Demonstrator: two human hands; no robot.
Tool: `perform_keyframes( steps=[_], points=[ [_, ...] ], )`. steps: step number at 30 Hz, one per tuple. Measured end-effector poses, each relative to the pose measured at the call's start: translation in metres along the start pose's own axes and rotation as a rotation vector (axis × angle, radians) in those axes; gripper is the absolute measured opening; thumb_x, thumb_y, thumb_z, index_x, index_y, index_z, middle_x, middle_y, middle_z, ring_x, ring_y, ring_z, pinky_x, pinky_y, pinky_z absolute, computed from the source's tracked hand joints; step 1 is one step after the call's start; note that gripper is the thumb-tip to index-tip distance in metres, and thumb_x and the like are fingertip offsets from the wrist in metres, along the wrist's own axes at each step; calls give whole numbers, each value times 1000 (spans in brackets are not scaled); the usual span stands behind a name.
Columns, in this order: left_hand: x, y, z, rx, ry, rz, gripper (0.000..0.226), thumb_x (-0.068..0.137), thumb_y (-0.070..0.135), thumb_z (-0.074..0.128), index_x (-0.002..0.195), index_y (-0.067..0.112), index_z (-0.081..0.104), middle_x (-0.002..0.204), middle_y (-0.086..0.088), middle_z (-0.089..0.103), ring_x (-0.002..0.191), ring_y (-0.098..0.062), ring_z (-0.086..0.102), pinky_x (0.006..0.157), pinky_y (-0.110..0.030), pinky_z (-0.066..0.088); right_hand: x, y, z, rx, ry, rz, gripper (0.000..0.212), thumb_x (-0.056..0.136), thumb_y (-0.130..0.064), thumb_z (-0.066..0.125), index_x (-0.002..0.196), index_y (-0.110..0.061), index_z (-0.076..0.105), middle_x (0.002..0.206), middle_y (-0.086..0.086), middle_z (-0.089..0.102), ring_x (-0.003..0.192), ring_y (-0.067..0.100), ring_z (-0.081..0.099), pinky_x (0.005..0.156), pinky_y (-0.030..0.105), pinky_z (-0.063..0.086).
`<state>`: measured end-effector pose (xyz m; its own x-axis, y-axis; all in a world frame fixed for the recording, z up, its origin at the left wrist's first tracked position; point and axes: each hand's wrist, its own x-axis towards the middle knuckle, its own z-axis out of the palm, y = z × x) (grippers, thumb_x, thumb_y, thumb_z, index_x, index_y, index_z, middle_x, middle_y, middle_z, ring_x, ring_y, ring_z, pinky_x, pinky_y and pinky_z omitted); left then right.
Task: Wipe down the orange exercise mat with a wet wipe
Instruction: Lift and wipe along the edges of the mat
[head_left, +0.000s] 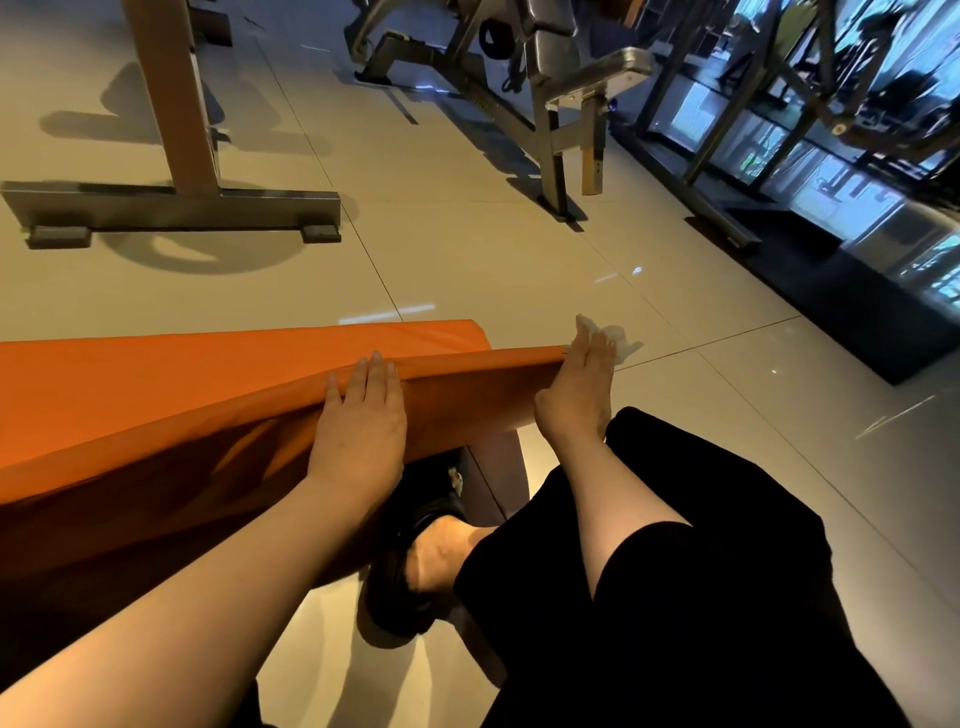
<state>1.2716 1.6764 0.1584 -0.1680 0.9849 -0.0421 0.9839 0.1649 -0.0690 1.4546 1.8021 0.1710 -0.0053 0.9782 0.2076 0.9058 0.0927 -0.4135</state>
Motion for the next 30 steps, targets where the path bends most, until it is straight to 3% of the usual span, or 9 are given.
perform_keyframes(
  steps=[5,10,14,16,18,21,23,26,30],
  points=[
    [0,1,-1,7,-10,0,80,94,24,45,150,-2,-5,159,-23,-3,148,-35,3,118,-53,13,-13,-15,1,83,-9,-73,98,68,8,56,153,-16,14,157,4,15,147,23,9,105,33,42],
    [2,-3,-3,-14,-22,-12,82,94,25,48,151,-1,-5,159,-21,-3,148,-33,3,119,-51,14,-61,-48,24,119,-110,-349,100,65,6,64,152,-8,16,156,10,18,148,26,10,117,38,29],
    [3,-8,-4,-23,-11,-26,82,93,26,49,151,1,-3,160,-20,1,148,-32,6,119,-49,15,-75,-56,34,22,-242,-596,82,79,3,57,152,-2,19,161,15,11,150,25,6,122,34,9],
    [3,-9,-6,-18,5,-29,80,93,26,49,152,1,1,160,-19,6,148,-31,10,118,-48,18,-64,-51,34,81,-118,-535,70,85,-5,56,149,-4,29,159,14,20,148,27,14,121,33,9],
    [3,-6,-8,-54,59,-48,73,92,27,50,151,2,13,156,-18,22,143,-30,24,114,-45,24,-47,-51,30,225,-1,-302,68,90,-17,55,151,-10,25,159,8,21,148,24,14,120,37,9],
    [-2,-4,-8,-79,196,-44,45,85,30,61,124,9,51,115,-12,57,104,-30,56,86,-39,43,-29,-60,25,276,53,-65,67,94,-27,54,151,-11,24,157,8,22,147,22,11,120,46,12],
    [-4,-5,-6,-50,258,-41,46,77,41,71,109,11,58,93,-10,59,83,-31,58,73,-39,43,-28,-68,27,283,48,-10,63,91,-29,60,146,-8,35,153,10,29,147,22,12,120,38,12],
    [7,-2,-13,-114,207,-22,52,83,51,63,120,19,50,109,-9,53,99,-29,51,82,-38,37,-29,-76,32,325,82,-13,53,88,-23,63,136,-7,46,146,9,37,144,23,20,116,31,19],
    [33,24,-30,-316,136,85,42,88,31,57,127,21,45,112,-3,50,96,-26,55,61,-33,35,-29,-77,25,497,103,27,49,87,-12,58,136,-15,51,144,5,42,140,19,29,101,14,21]
  ],
)
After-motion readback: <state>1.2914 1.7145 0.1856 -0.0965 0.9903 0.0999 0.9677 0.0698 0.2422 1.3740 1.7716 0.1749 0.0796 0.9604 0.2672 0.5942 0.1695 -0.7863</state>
